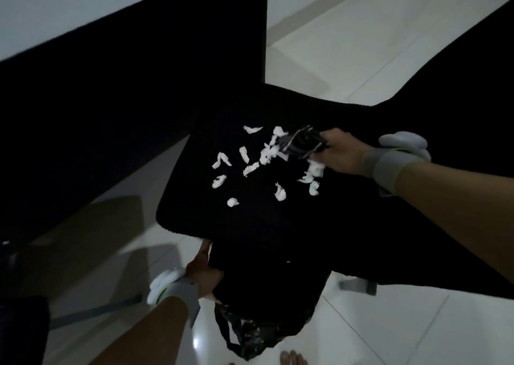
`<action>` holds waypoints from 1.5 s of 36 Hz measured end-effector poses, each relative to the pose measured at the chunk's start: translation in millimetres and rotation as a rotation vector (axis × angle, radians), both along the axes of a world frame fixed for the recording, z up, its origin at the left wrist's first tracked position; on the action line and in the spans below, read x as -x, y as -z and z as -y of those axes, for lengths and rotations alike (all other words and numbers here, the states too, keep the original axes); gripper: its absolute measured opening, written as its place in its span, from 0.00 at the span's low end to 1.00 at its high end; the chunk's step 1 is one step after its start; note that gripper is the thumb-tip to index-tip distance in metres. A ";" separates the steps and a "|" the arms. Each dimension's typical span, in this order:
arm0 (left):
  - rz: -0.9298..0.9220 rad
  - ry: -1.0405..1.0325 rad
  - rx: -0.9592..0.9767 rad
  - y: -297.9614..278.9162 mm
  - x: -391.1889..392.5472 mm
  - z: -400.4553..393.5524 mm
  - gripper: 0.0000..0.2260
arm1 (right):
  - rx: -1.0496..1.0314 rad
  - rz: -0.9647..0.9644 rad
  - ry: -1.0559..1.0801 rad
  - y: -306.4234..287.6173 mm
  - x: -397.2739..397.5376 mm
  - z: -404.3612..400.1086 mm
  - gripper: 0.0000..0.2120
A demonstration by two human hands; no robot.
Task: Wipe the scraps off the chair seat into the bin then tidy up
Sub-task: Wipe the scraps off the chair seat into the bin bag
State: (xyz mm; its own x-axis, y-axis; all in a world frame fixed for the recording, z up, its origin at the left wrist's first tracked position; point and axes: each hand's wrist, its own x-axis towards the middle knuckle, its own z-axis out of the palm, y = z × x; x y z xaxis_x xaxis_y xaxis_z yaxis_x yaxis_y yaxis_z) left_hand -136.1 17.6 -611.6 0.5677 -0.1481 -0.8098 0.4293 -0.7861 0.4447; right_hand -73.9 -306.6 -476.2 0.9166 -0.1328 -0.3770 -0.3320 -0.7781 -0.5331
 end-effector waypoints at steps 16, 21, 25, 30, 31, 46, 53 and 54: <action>-0.013 0.158 0.015 4.7 -16.6 -20.9 0.39 | -0.215 0.255 0.388 -51.7 -30.4 11.4 0.10; -0.028 0.125 0.017 11.8 -27.3 -23.1 0.41 | 0.030 0.343 0.342 -31.4 -68.3 5.4 0.13; -0.061 0.089 0.024 13.7 -26.5 -25.5 0.44 | 0.116 0.250 0.275 -7.3 -74.0 -12.9 0.14; -0.079 0.067 0.035 11.8 -27.2 -32.4 0.45 | 0.034 0.109 0.030 19.4 -50.0 -38.2 0.13; -0.084 0.056 0.034 9.7 -28.5 -33.0 0.45 | 0.048 0.094 0.008 20.2 -45.5 -38.8 0.12; -0.018 0.083 0.006 -25.6 -34.3 -41.1 0.40 | -0.093 0.353 0.114 -50.8 -87.4 -24.6 0.05; -0.062 0.005 0.023 -34.1 -28.4 -38.3 0.41 | -0.010 0.173 -0.008 4.5 -90.3 -76.0 0.13; -0.064 0.012 0.025 -35.4 -27.3 -35.7 0.40 | -0.028 0.138 -0.043 11.0 -80.5 -79.3 0.12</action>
State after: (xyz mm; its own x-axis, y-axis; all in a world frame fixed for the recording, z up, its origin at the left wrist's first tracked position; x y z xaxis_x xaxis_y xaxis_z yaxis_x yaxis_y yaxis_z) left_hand -108.8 53.4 -576.2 0.5133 -0.1754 -0.8401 0.4480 -0.7802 0.4366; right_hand 6.6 -227.3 -487.2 0.9646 -0.0836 -0.2500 -0.2209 -0.7743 -0.5930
